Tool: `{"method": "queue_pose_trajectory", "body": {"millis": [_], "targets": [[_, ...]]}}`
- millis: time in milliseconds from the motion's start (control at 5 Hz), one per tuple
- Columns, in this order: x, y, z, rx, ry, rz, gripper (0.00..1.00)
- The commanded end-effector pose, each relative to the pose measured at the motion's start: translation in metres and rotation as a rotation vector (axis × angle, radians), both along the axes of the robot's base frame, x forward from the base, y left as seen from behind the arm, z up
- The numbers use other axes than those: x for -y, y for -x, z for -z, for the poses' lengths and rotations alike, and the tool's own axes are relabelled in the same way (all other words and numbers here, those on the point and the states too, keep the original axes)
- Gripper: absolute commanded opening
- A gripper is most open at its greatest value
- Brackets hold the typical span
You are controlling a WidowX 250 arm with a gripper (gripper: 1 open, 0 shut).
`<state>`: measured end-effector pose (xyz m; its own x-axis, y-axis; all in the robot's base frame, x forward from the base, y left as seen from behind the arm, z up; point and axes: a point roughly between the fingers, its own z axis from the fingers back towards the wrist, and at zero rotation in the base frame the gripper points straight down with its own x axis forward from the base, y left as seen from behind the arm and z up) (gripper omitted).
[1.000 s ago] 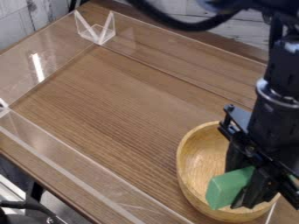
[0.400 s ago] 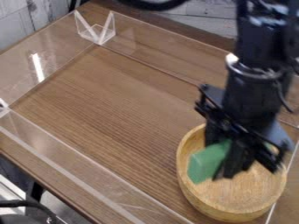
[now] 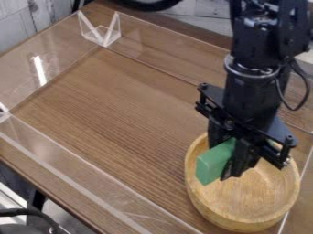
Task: Put the green block in the brown bowl
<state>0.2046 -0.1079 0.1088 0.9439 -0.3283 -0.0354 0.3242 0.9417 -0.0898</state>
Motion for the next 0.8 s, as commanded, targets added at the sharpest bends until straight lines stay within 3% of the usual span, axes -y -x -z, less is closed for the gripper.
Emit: {"method": "queue_pose_trajectory", "body": {"millis": [0,600], "targets": [[0.004,-0.009,-0.002,0.055,0.014,-0.015,0.0],[0.011,-0.013,0.012,0.082,0.011,-0.073,0.0]]}}
